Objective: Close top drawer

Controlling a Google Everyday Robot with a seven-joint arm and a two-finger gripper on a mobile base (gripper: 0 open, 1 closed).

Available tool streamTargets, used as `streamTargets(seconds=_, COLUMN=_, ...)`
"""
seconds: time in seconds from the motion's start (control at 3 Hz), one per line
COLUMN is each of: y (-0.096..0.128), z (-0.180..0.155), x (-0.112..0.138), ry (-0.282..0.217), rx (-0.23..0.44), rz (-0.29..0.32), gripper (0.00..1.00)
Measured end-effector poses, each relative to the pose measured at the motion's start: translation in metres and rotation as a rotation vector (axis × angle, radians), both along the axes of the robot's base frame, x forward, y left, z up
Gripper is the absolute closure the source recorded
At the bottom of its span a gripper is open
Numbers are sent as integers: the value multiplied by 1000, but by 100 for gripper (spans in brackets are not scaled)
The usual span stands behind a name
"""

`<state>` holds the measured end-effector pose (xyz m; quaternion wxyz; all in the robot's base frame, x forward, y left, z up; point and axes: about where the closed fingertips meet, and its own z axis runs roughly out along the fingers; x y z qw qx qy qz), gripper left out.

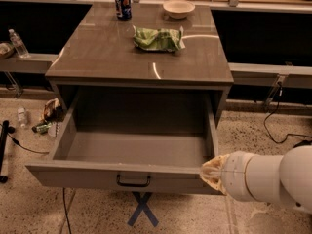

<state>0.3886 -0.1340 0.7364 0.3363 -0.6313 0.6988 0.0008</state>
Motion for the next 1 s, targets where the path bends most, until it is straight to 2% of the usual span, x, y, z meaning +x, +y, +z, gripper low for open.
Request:
streamTargets(seconds=0.33, y=13, z=-20, x=-9, ry=-35, rx=6, rz=32, gripper=100)
streamTargets(seconds=0.67, y=20, z=-39, x=-16, ry=-48, rx=5, rz=53, gripper=100)
streamTargets(seconds=1.0, y=34, z=-66, x=-11, ry=-78, rx=-7, rz=65, gripper=100)
